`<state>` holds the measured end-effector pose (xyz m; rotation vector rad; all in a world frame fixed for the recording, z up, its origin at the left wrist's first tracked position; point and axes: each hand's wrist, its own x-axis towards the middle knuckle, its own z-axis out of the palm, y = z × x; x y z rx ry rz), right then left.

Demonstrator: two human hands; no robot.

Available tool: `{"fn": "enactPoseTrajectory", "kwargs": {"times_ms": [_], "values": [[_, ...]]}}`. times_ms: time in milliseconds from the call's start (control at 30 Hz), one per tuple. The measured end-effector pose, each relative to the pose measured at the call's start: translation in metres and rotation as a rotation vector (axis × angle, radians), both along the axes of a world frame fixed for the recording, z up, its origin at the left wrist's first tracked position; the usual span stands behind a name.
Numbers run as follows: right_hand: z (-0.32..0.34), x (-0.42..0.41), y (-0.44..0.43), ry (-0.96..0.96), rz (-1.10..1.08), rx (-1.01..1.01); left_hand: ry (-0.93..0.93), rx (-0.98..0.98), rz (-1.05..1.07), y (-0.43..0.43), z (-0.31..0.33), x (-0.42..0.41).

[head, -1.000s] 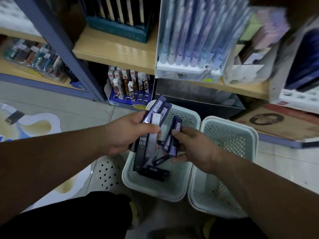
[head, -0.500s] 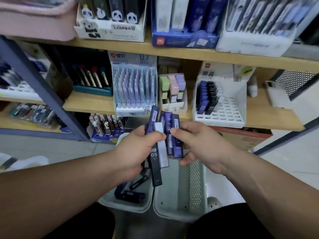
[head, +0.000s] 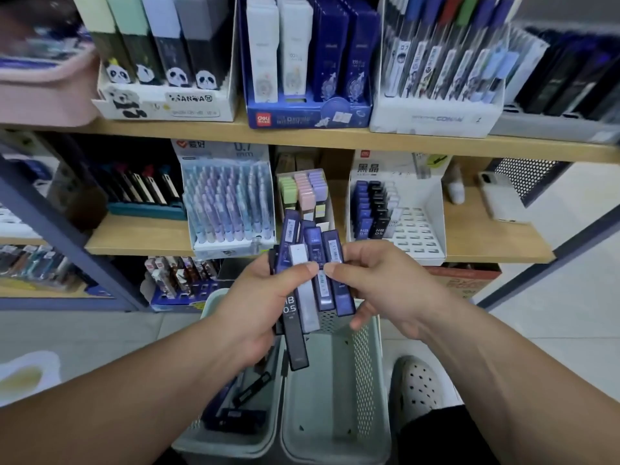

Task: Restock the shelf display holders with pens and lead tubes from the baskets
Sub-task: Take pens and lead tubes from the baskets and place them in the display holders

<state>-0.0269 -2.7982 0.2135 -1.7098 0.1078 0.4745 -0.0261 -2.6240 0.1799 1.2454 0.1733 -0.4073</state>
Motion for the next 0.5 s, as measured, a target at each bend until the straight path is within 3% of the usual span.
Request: {"fn": "enactPoseTrajectory", "kwargs": {"times_ms": [500], "values": [[-0.029, 0.045, -0.016, 0.067, -0.072, -0.066, 0.08, -0.001, -0.037, -0.018, -0.03, 0.06]]}}
